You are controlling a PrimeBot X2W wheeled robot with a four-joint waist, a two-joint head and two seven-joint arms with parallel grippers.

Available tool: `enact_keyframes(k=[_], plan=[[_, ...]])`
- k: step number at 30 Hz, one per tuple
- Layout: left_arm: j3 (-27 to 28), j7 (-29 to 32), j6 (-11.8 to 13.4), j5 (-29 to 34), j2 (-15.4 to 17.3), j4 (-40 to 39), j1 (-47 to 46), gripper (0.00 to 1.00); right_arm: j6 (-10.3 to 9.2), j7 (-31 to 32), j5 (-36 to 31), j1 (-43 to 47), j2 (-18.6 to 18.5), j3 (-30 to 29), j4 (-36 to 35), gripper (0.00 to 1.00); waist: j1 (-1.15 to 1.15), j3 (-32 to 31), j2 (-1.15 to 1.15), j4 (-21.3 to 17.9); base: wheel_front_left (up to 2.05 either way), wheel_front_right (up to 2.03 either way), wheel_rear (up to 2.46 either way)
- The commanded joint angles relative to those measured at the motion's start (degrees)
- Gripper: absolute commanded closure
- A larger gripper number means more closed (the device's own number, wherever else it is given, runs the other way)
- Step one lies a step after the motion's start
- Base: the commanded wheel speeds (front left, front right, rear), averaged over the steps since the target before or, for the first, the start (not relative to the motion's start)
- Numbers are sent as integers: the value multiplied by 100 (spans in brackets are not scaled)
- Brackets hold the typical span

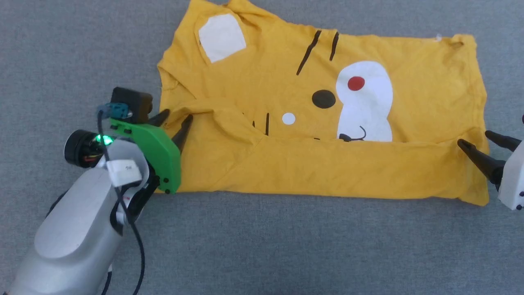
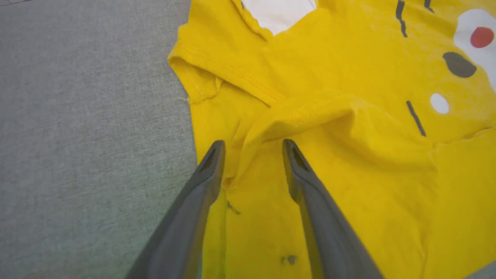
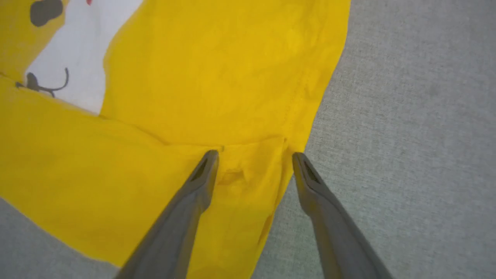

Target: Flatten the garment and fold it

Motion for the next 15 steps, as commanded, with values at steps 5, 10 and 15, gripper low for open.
enact_keyframes(k=[5, 10, 15], plan=[[455, -818, 289, -28, 104, -447, 477, 0, -9, -389, -98, 207, 61, -450, -172, 0, 0, -647, 0, -70, 0, 0, 0], [850, -1957, 858, 371, 182, -1128, 1090, 0, -9, -1174, -895, 687, 443, -1485, -432, 0, 0, -905, 0, -58, 0, 0, 0], [1011, -2867, 1397, 717, 103, -1679, 1949, 0, -9, -1722, -1886, 1469, 1258, -2563, -914, 0, 0, -1090, 0, -8, 0, 0, 0]])
